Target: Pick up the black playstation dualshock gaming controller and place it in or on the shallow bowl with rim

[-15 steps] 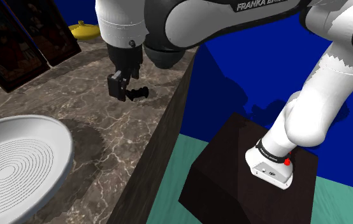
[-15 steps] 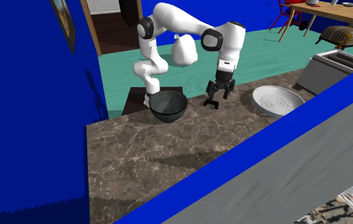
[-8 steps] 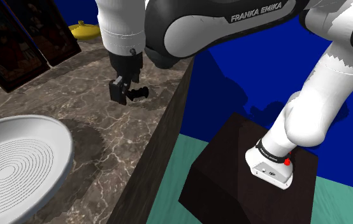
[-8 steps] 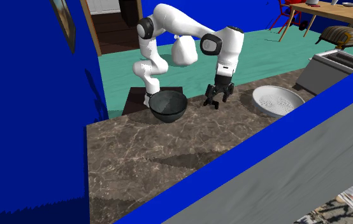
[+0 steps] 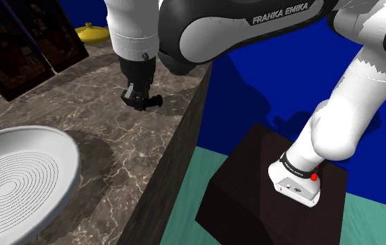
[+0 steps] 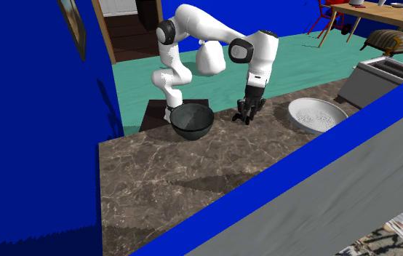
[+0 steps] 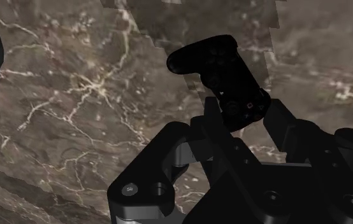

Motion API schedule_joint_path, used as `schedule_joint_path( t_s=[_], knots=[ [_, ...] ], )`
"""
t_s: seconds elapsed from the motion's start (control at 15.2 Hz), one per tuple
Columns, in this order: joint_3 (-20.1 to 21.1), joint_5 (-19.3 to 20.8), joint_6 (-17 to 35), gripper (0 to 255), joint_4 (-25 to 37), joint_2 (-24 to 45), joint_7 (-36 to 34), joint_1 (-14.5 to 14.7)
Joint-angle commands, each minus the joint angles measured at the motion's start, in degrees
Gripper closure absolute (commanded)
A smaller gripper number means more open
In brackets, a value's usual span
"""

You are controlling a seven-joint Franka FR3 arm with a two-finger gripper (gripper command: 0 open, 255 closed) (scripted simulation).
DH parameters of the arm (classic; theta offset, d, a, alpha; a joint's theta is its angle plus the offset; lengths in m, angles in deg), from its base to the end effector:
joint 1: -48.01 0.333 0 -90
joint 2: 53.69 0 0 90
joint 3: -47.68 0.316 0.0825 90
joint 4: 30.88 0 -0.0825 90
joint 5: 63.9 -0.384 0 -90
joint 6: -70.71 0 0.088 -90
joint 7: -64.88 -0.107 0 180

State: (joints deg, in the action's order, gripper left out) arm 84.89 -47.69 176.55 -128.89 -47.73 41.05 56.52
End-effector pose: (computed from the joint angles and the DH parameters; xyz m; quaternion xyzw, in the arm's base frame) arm 0.4417 0.4008 0.5359 0.9692 0.2207 0.0828 0.0710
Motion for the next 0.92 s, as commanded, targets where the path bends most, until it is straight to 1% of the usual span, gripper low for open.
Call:
schedule_joint_path(
  t_s=[0.0,0.26,0.86],
  knots=[
    [0.00,0.00,0.00,255,-0.01,0.01,0.00,0.00],
    [-0.01,0.00,0.01,255,-0.02,0.01,0.00,-0.01],
    [0.28,-0.06,-6.92,255,7.39,0.50,1.19,0.51]
  ],
)
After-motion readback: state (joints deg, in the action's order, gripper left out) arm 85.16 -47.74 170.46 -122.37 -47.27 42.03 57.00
